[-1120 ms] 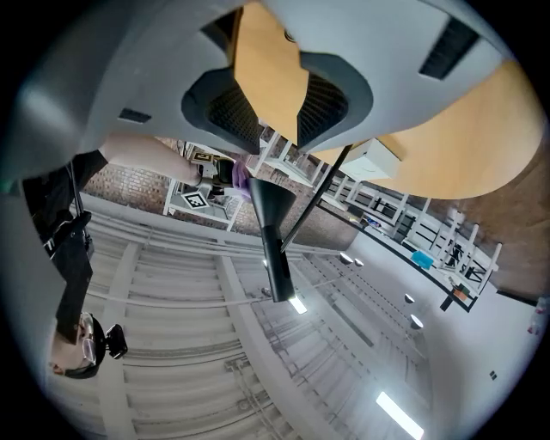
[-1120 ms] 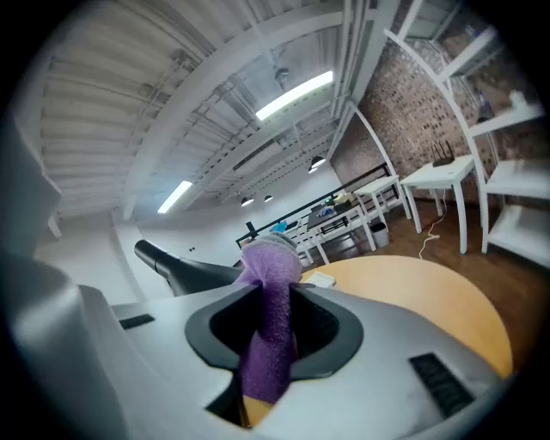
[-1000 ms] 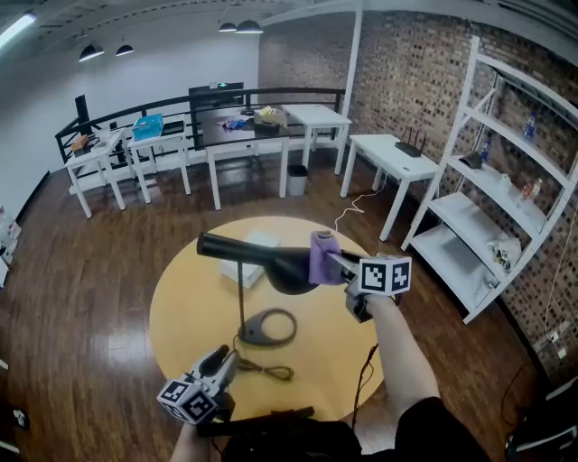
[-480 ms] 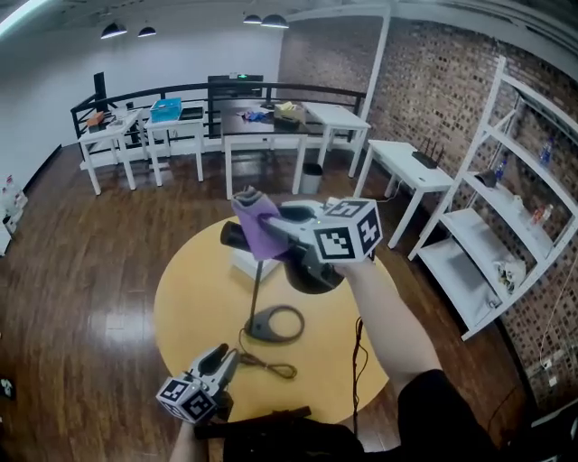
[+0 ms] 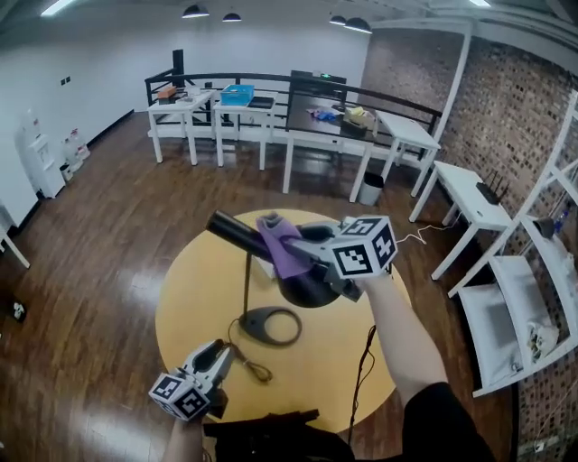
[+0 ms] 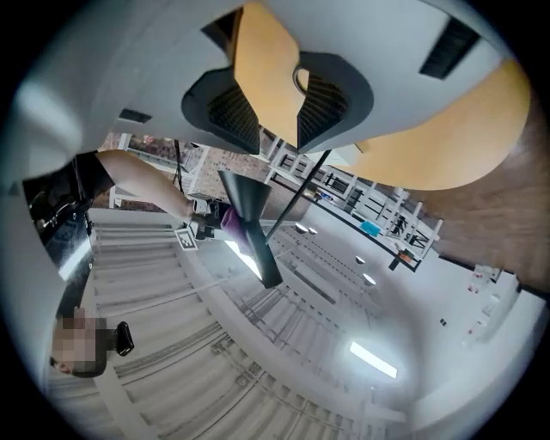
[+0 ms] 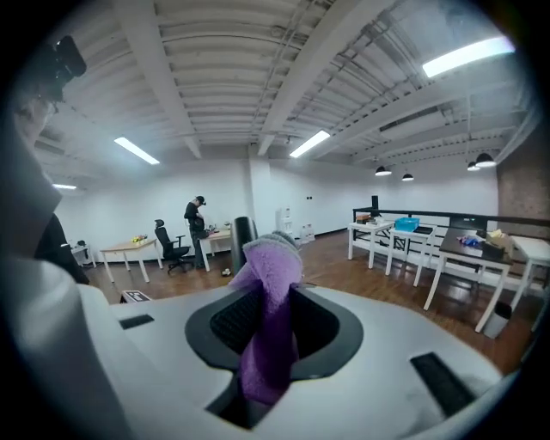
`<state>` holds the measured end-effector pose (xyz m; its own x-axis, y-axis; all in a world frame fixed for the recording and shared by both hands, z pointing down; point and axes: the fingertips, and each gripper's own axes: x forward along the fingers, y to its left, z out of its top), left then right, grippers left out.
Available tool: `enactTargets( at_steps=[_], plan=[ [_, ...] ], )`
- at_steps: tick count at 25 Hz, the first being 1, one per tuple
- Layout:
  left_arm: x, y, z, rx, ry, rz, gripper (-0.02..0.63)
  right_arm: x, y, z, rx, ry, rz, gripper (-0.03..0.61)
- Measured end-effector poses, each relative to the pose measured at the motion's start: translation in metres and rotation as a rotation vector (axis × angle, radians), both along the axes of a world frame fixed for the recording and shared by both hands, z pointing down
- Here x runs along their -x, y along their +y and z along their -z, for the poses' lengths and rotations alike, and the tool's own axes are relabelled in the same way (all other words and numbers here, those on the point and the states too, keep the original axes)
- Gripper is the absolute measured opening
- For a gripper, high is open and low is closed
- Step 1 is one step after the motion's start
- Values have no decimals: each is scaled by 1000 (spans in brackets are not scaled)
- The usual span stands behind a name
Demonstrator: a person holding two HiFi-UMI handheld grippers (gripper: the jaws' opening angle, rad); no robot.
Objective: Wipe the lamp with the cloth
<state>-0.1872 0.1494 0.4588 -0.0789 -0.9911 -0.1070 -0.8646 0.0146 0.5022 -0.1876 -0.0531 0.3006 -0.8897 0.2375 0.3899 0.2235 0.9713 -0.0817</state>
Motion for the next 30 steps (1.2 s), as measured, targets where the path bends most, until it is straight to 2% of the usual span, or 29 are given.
enactTargets(
  at_steps=[5,9,13,16,20,26,30],
  plan=[
    [-48,4,-8,18,21,102,130,-36,-20,-23,77,26,54,92],
    [-82,9,-13,53,23,112,130,-61,-45,-46,179,22,21,92],
    [-83,24,-8,60,16,130,129,-78,-55,-57,253,-5,-42,92],
    [-84,28,-1,51,-3,133,130,-92,-66,-63,347,-46,-92,92],
    [-77,23,10,43,-21,77,130,-93,-72,-62,447,-105,-174,92],
    [-52,9,23,5,-40,18,130,-100,-78,-68,408,-91,-286,92],
    [-43,3,26,-17,-10,18,130,-100,-80,-67,405,-91,-296,92]
  ],
)
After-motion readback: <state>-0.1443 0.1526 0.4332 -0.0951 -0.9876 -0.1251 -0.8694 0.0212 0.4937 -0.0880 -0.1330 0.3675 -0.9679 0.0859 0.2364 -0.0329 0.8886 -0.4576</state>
